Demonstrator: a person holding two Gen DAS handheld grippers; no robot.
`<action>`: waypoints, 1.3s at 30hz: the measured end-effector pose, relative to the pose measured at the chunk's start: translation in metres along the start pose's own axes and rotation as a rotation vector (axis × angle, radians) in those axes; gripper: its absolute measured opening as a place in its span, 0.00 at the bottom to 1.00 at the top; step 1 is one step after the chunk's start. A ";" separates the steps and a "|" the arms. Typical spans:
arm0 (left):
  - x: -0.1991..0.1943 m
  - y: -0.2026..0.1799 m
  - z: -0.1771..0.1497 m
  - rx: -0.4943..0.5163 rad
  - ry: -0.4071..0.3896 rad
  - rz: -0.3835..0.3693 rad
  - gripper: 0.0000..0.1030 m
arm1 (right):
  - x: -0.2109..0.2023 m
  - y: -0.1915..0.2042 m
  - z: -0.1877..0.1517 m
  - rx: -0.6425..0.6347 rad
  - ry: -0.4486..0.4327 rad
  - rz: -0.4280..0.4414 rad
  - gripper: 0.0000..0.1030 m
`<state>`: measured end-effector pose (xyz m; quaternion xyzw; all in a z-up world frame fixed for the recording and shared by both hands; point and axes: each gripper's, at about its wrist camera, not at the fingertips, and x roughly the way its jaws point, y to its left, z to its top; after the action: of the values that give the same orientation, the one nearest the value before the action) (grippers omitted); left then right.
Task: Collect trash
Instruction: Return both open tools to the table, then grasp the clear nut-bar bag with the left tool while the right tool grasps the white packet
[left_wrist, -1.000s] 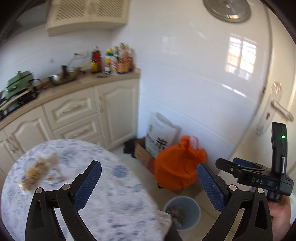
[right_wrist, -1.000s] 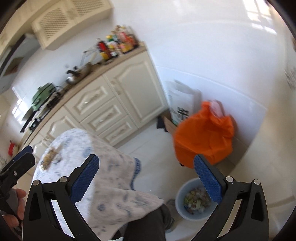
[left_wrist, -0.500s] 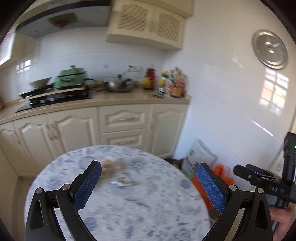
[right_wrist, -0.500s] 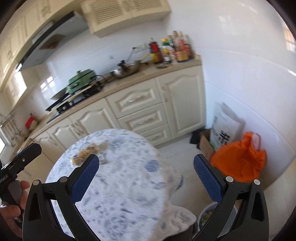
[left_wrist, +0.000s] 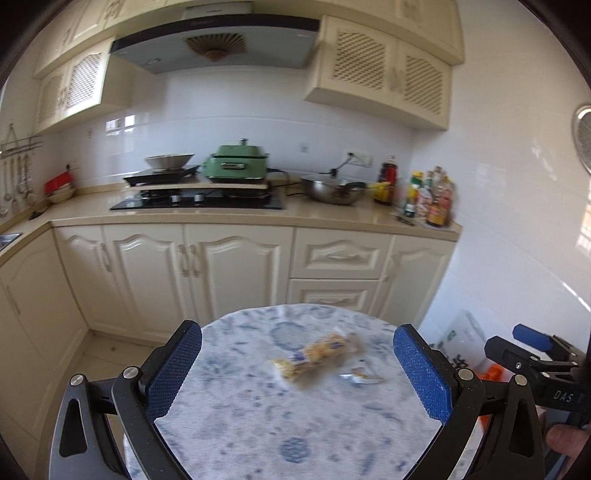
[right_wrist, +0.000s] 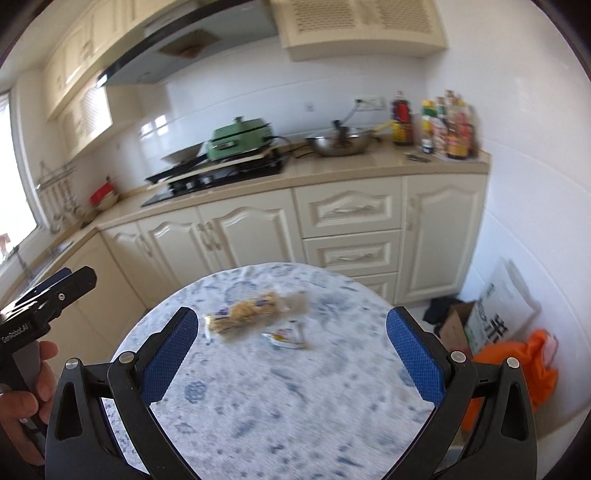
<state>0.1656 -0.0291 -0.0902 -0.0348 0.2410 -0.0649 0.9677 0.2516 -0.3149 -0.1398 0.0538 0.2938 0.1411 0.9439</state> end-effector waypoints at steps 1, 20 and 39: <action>0.002 0.001 0.000 -0.003 0.002 0.007 0.99 | 0.006 0.007 0.001 -0.017 0.004 0.005 1.00; 0.188 0.018 -0.009 0.151 0.233 -0.004 0.99 | 0.179 0.000 -0.048 -0.131 0.309 -0.010 0.98; 0.362 -0.017 -0.025 0.325 0.506 -0.250 0.31 | 0.224 -0.005 -0.070 -0.249 0.351 0.063 0.38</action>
<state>0.4685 -0.0987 -0.2779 0.1079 0.4543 -0.2275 0.8545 0.3889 -0.2514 -0.3187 -0.0794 0.4322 0.2129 0.8727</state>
